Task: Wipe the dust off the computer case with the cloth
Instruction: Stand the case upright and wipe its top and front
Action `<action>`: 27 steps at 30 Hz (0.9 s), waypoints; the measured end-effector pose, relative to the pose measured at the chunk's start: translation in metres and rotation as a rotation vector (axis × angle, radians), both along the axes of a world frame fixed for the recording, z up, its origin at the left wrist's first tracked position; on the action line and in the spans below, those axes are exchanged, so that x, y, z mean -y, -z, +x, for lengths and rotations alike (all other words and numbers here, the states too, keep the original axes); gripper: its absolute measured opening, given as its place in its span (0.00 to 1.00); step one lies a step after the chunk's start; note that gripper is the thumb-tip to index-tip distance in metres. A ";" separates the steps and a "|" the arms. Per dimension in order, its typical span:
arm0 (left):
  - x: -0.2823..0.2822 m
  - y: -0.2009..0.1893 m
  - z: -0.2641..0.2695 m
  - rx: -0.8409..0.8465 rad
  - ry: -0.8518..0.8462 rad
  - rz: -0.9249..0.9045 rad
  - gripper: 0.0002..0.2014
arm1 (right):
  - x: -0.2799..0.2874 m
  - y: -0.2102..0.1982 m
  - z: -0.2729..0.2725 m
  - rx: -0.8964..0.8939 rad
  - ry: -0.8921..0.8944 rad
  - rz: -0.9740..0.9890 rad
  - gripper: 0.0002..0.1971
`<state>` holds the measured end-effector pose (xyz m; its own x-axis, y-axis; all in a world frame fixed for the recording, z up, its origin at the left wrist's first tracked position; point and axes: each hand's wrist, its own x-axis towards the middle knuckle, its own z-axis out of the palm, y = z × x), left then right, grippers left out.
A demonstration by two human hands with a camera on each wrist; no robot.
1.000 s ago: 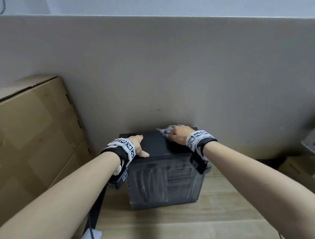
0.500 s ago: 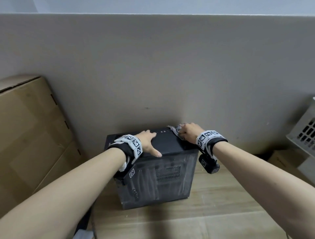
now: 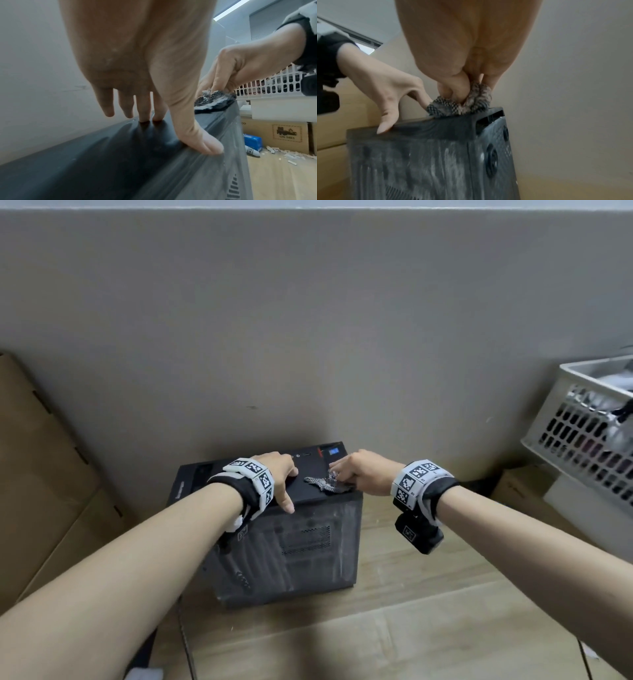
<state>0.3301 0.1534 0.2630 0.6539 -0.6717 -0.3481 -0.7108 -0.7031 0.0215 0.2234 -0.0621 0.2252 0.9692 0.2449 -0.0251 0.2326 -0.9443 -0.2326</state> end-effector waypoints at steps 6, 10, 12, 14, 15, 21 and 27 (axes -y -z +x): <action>0.009 0.005 0.004 -0.006 0.021 0.011 0.49 | 0.023 -0.052 0.000 0.173 0.170 0.250 0.10; 0.012 0.010 0.014 -0.037 0.030 0.003 0.55 | 0.028 -0.040 0.032 0.191 0.342 0.137 0.10; 0.012 0.011 0.017 -0.043 0.028 0.003 0.55 | 0.025 -0.019 0.042 0.081 0.422 0.038 0.09; 0.012 0.014 0.019 -0.039 0.041 0.005 0.55 | 0.022 -0.001 0.046 0.083 0.426 -0.088 0.08; 0.011 0.017 0.021 -0.039 0.047 0.001 0.55 | 0.021 0.003 0.046 0.119 0.404 -0.142 0.07; 0.009 0.026 0.027 -0.037 0.094 -0.024 0.54 | 0.017 0.006 0.049 0.144 0.274 -0.216 0.11; 0.004 0.027 0.025 -0.029 0.094 -0.046 0.54 | 0.009 0.001 0.053 0.063 0.197 -0.191 0.09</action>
<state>0.3554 0.1489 0.2362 0.5773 -0.7453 -0.3334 -0.7722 -0.6311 0.0735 0.2769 -0.0713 0.2244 0.9988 0.0481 0.0091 0.0485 -0.9981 -0.0370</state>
